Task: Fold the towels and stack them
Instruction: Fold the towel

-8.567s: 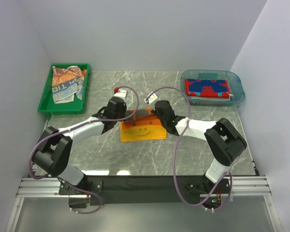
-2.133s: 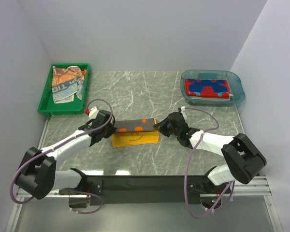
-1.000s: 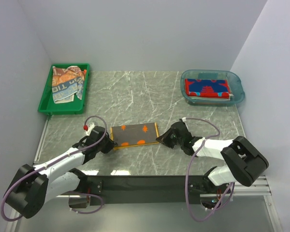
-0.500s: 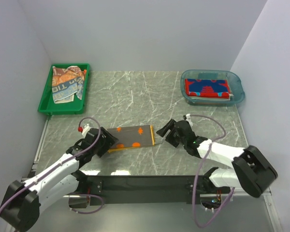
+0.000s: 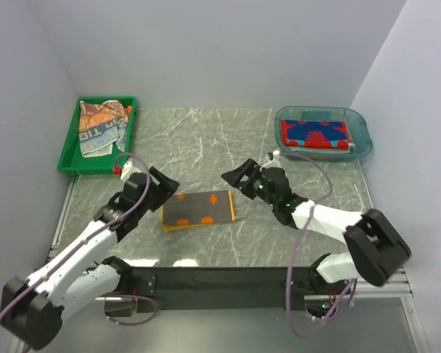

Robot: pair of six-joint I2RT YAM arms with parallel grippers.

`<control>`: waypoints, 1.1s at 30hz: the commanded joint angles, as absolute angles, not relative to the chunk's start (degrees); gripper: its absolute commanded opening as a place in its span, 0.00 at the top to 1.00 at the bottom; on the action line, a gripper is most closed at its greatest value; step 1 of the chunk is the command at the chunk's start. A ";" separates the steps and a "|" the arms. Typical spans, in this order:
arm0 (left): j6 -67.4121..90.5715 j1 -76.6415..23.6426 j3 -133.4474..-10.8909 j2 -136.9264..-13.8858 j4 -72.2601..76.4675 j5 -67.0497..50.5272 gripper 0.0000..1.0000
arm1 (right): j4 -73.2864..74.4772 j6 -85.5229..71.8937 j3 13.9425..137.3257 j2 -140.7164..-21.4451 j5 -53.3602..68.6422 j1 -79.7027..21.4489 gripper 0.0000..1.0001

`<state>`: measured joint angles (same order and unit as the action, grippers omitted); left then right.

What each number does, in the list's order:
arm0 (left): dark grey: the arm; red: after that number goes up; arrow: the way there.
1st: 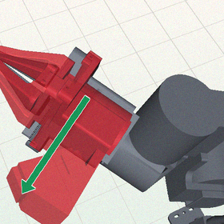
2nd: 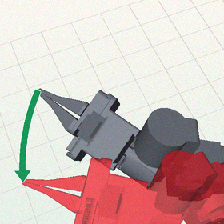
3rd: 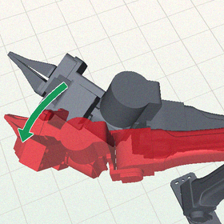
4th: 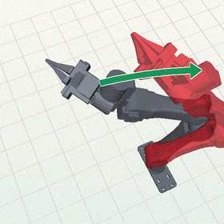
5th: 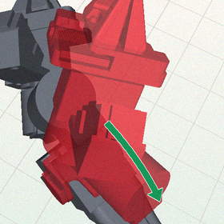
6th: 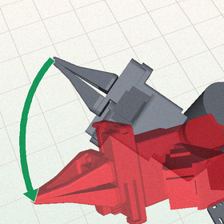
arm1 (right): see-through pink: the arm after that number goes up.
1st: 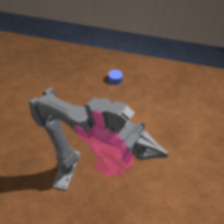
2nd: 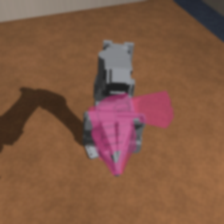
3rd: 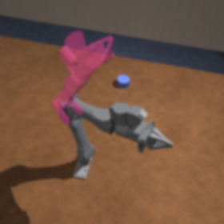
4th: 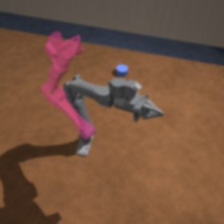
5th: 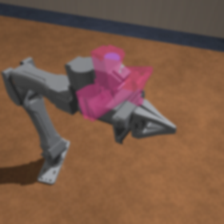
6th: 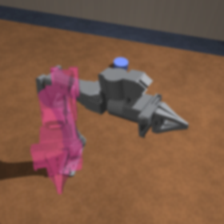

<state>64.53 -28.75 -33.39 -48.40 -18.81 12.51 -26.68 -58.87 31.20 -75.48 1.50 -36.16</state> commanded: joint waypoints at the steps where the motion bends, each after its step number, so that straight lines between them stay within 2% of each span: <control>1: 61.44 -27.07 -35.94 -57.18 -8.37 12.49 0.27 | -39.80 -60.64 36.72 -82.85 3.34 -37.26 0.15; 6: 62.05 -25.93 -34.02 -67.05 5.41 11.61 0.30 | -48.41 -63.63 40.25 -92.62 2.47 -39.11 0.16; 10: 64.15 -25.05 -26.22 -71.88 12.91 11.77 0.31 | -53.43 -64.86 39.65 -101.40 1.15 -39.64 0.16; 16: 68.29 -23.29 -14.44 -73.30 23.97 12.39 0.30 | -60.11 -66.71 37.36 -111.77 0.18 -39.55 0.19; 20: 70.92 -23.12 -11.08 -73.65 25.75 12.48 0.30 | -64.24 -66.10 34.90 -116.01 0.09 -38.59 0.20; 22: 70.84 -23.03 -10.81 -73.65 25.93 12.92 0.30 | -67.24 -65.92 33.58 -115.76 0.09 -37.88 0.21; 28: 66.54 -22.94 -17.22 -70.07 18.39 12.22 0.25 | -59.95 -60.48 32.35 -106.19 -0.36 -35.34 0.20; 33: 66.36 -24.34 -23.02 -60.59 1.62 12.22 0.25 | -55.12 -56.78 31.12 -96.62 5.08 -35.24 0.20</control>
